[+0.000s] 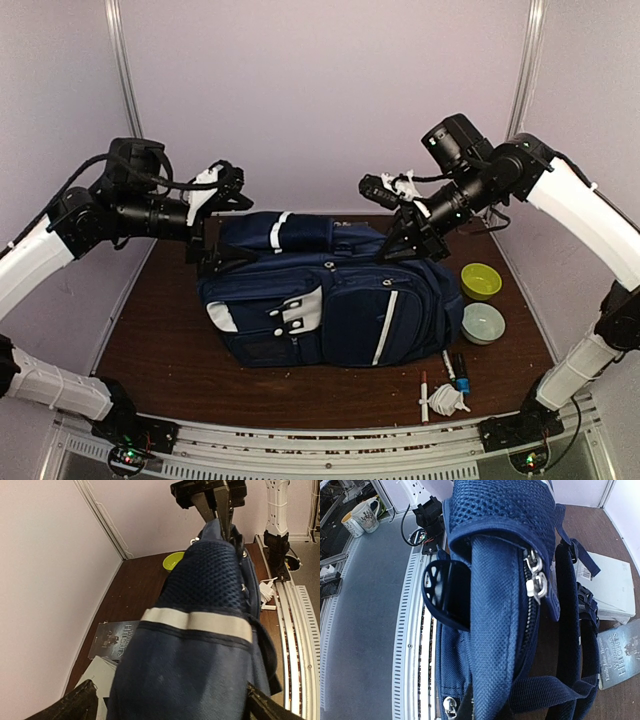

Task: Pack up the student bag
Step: Pass from the right arm to the left

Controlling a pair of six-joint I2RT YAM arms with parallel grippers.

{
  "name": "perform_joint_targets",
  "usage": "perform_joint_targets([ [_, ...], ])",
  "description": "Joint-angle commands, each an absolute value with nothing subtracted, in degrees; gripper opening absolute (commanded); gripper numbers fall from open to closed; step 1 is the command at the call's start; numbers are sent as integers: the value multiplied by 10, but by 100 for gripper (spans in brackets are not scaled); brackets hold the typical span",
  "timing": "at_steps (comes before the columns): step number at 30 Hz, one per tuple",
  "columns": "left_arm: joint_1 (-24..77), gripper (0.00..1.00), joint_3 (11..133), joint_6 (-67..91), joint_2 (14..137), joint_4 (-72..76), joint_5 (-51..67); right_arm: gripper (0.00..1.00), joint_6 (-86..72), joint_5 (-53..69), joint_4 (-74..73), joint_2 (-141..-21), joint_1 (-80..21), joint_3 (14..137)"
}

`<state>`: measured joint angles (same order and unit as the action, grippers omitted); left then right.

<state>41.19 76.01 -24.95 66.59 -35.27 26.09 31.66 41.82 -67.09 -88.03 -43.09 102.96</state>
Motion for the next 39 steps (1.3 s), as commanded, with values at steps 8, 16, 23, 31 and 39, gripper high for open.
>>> perform_joint_targets([
  [8, 412, 90, 756, -276, 736, -337, 299, 0, 347, 475, -613, -892, -436, 1078],
  [16, 412, 0, 703, -232, 671, -309, 336, 39, 128, 274, -442, -860, -435, 1028],
  [23, 412, 0, 705, -174, 646, -285, 286, 51, -8, 186, -375, -763, -436, 971],
  [31, 413, 0, 742, -108, 678, -298, 262, 33, -106, 106, -120, -588, -538, 720],
  [39, 412, 0, 740, -91, 679, -288, 265, 20, -147, 91, -69, -643, -636, 653],
])
